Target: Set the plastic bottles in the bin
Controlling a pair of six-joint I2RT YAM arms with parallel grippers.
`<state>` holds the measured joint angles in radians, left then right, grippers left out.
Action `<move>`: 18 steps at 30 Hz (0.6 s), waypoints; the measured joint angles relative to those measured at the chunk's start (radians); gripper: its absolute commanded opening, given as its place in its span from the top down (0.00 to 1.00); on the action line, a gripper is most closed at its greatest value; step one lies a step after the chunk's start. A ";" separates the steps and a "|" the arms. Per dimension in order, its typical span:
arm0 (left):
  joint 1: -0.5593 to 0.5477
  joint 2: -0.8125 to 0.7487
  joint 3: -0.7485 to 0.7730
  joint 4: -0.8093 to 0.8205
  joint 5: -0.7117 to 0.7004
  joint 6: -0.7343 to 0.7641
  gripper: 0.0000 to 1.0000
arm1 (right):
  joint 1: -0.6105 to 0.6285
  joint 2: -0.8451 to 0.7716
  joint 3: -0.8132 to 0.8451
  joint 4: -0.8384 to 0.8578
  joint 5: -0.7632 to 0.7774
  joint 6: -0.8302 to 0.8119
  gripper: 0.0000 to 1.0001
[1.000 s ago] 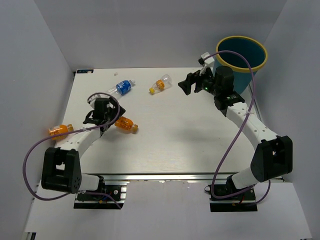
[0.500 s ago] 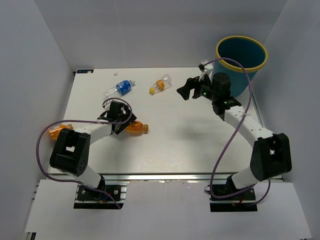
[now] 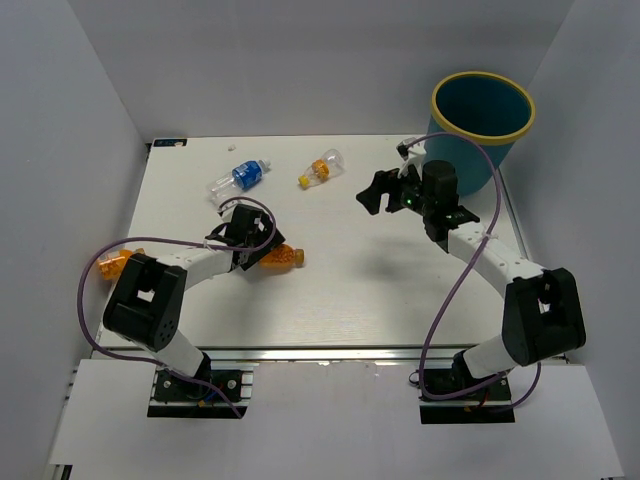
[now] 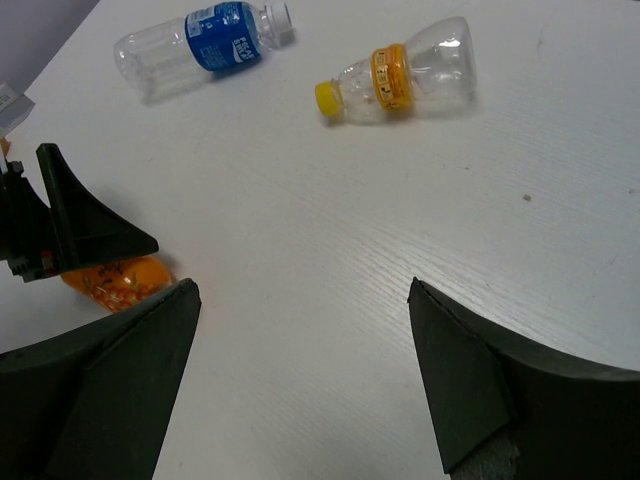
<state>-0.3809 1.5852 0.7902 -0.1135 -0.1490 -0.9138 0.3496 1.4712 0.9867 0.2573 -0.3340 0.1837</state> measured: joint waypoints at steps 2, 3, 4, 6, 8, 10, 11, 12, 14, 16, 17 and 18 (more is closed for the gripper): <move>-0.002 0.000 0.000 -0.003 0.002 0.000 0.02 | 0.003 -0.011 -0.008 -0.007 0.013 0.000 0.11; -0.003 0.000 0.000 -0.005 0.003 0.000 0.02 | 0.005 -0.018 -0.011 -0.008 0.020 0.000 0.11; -0.003 0.000 0.000 -0.007 0.003 -0.002 0.02 | 0.005 -0.026 -0.015 -0.008 0.026 0.000 0.11; -0.004 0.000 0.000 -0.009 0.003 -0.007 0.02 | 0.007 -0.043 -0.023 -0.008 0.037 0.002 0.11; -0.005 -0.002 0.000 -0.013 0.003 -0.016 0.02 | 0.011 -0.052 -0.025 -0.007 0.048 0.005 0.11; -0.008 -0.003 0.000 -0.014 0.003 -0.027 0.02 | 0.012 -0.057 -0.030 -0.006 0.059 0.010 0.11; -0.008 -0.003 -0.001 -0.015 0.003 -0.033 0.02 | 0.013 -0.057 -0.032 -0.007 0.066 0.012 0.11; -0.010 -0.004 -0.002 -0.014 0.003 -0.038 0.03 | 0.013 -0.057 -0.034 -0.007 0.072 0.015 0.11; -0.012 -0.008 -0.010 -0.007 0.004 -0.050 0.11 | 0.013 -0.057 -0.036 -0.016 0.086 0.017 0.11; -0.014 -0.012 -0.017 -0.003 0.009 -0.062 0.16 | 0.013 -0.057 -0.037 -0.019 0.096 0.019 0.11; -0.016 -0.012 -0.019 -0.002 0.012 -0.065 0.20 | 0.013 -0.057 -0.037 -0.019 0.100 0.019 0.11; -0.017 -0.012 -0.019 -0.002 0.017 -0.068 0.21 | 0.013 -0.057 -0.039 -0.018 0.104 0.019 0.11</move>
<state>-0.3981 1.5734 0.7708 -0.1158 -0.1322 -0.9821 0.3626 1.4143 0.9478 0.2390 -0.2302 0.2028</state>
